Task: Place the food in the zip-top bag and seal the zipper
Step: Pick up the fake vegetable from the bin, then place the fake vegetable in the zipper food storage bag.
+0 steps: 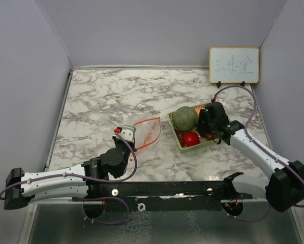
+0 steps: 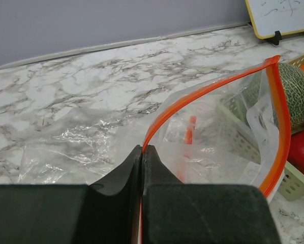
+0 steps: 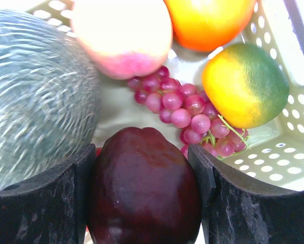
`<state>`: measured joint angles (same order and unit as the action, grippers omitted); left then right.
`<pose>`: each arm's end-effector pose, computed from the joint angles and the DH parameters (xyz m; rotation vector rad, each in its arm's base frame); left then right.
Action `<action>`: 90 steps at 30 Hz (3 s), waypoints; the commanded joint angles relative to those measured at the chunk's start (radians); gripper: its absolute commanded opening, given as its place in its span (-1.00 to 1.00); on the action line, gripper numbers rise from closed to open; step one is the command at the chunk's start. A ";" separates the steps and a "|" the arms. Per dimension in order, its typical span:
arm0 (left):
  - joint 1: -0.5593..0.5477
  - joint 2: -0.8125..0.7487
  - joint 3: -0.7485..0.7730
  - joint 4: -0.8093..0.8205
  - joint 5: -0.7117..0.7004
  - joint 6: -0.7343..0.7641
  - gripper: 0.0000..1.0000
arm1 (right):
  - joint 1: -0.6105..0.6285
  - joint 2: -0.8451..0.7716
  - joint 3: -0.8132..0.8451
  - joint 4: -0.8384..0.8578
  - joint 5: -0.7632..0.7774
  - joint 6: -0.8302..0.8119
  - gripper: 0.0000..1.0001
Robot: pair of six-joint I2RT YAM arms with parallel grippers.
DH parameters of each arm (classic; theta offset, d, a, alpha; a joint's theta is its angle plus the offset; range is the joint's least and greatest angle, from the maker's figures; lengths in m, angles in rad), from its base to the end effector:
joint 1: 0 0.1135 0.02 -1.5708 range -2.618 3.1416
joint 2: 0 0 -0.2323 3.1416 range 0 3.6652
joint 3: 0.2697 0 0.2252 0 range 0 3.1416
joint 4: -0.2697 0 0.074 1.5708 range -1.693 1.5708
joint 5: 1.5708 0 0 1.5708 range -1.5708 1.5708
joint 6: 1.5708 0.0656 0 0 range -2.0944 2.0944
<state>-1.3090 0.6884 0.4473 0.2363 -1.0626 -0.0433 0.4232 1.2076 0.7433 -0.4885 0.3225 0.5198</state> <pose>0.0998 -0.1510 0.2670 0.1632 1.5690 -0.2239 0.2249 0.0785 0.1761 0.2455 2.4421 0.0002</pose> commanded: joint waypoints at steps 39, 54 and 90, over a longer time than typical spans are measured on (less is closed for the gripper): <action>0.007 0.099 0.119 0.051 0.217 -0.304 -1.00 | 0.512 0.037 0.266 0.327 0.071 0.144 -0.80; 0.008 0.127 0.024 0.183 0.209 -0.434 -1.00 | 0.598 0.053 0.350 0.225 0.159 0.217 -0.09; 0.011 0.043 -0.085 0.261 0.191 -0.747 -1.00 | 0.681 0.167 0.487 -0.036 0.375 0.300 0.99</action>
<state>-1.3014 0.7826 0.3679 0.5308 -0.8410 -0.7677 1.0985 1.3628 1.2041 -0.4580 0.6075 0.7853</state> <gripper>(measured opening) 0.017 0.994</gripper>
